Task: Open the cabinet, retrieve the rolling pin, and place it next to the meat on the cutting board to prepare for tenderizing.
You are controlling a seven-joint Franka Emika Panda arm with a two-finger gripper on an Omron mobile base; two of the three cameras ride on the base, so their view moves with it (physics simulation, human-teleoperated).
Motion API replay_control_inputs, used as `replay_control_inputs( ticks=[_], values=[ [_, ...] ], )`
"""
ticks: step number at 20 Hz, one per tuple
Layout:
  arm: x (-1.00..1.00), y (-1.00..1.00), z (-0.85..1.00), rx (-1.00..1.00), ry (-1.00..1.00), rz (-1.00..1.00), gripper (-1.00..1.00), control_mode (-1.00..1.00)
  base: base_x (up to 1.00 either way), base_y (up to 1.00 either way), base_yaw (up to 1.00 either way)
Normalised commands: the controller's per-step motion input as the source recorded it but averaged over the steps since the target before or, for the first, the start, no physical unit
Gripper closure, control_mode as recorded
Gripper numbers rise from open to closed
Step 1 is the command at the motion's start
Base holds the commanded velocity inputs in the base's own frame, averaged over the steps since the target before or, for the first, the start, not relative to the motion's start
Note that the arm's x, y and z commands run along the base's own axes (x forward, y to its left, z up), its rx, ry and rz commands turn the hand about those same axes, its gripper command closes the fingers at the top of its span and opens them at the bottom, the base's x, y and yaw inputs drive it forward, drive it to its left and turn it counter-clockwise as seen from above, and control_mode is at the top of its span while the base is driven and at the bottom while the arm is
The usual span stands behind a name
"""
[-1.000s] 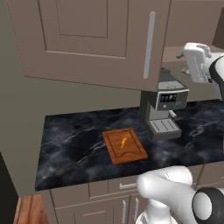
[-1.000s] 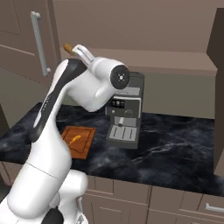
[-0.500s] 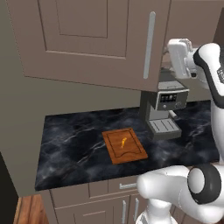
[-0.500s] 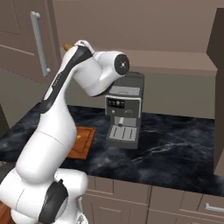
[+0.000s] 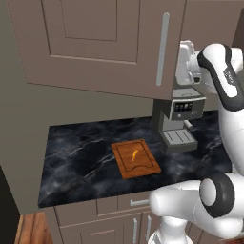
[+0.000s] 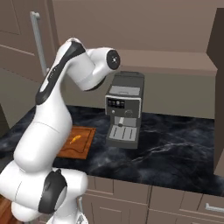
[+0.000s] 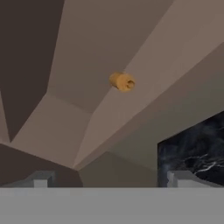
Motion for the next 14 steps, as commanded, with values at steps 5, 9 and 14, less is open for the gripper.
replay_control_inputs(
  ticks=[5,9,14],
  values=[
    [-0.05,0.73,0.00,0.00,0.00,0.02,-1.00,-1.00,0.00,0.00,0.00],
    [-0.36,0.72,0.00,0.00,0.00,0.05,-1.00,-1.00,0.00,0.00,0.00],
    [-0.74,0.71,0.00,0.00,-0.01,0.09,-1.00,-1.00,0.00,0.00,0.00]
  ],
)
